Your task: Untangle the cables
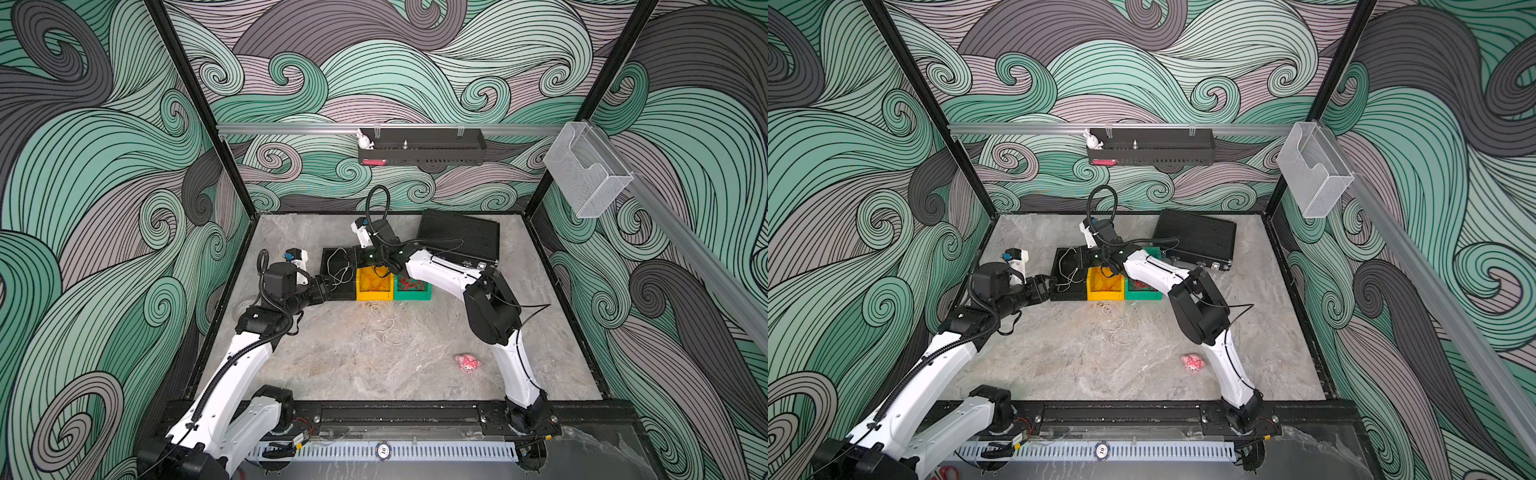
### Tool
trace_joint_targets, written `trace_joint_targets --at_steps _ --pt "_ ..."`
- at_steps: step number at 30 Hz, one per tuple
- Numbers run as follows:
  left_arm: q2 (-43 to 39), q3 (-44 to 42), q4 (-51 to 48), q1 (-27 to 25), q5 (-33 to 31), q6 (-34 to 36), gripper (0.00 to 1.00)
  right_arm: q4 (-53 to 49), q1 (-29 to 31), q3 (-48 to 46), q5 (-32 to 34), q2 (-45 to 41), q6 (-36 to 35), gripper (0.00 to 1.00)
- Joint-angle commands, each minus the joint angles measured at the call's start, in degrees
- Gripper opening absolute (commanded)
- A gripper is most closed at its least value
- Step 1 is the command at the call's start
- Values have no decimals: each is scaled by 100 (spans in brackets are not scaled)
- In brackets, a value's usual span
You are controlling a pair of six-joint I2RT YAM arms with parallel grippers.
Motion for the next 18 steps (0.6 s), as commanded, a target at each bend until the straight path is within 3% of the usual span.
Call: trace_joint_targets --at_steps 1,5,18 --pt "171 112 205 51 258 -71 55 -434 -26 237 1062 -110 -336 2" --pt "270 122 276 55 290 -84 55 -382 -70 -82 1560 -320 -449 2" --pt "143 21 181 68 273 -57 55 -156 -290 -467 1840 -588 -174 2"
